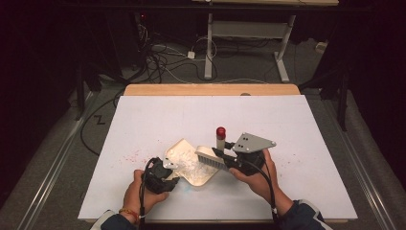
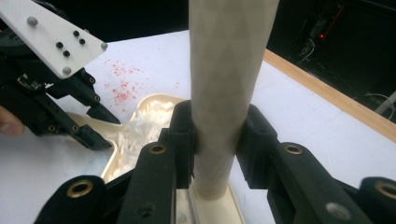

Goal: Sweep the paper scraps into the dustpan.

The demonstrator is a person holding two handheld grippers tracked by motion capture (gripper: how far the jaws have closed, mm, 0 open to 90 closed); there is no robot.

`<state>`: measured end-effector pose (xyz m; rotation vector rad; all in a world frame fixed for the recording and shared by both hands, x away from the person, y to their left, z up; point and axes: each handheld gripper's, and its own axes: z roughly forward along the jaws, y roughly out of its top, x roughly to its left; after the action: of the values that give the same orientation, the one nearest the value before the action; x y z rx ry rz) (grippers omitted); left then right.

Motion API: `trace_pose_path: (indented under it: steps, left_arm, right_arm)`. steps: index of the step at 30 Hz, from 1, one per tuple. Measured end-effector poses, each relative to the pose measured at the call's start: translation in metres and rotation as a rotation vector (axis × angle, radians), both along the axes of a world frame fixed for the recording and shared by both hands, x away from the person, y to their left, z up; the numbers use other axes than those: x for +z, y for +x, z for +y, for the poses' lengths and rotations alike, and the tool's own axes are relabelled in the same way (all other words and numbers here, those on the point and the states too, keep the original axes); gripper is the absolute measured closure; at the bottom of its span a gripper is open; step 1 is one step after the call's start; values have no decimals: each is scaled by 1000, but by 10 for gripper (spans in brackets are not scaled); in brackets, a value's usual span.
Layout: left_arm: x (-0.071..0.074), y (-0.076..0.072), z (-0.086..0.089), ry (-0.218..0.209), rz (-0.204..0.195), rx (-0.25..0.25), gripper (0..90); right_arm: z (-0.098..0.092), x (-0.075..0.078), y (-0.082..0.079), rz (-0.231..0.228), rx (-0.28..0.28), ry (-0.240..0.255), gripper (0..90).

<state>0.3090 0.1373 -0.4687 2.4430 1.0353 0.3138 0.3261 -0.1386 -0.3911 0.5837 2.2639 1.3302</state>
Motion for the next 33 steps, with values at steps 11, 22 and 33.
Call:
trace_pose_path:
  steps: [11,22,33]
  left_arm:
    - [-1,0,0,-2,4,4,630]
    - [1,-1,3,-7,-3,20,630]
    - [1,-2,4,8,-14,23,629]
  right_arm:
    - [-26,11,-15,-6,-4,50,710]
    - [-48,16,-29,-17,-22,34,710]
    - [-67,22,-34,-76,-102,4,710]
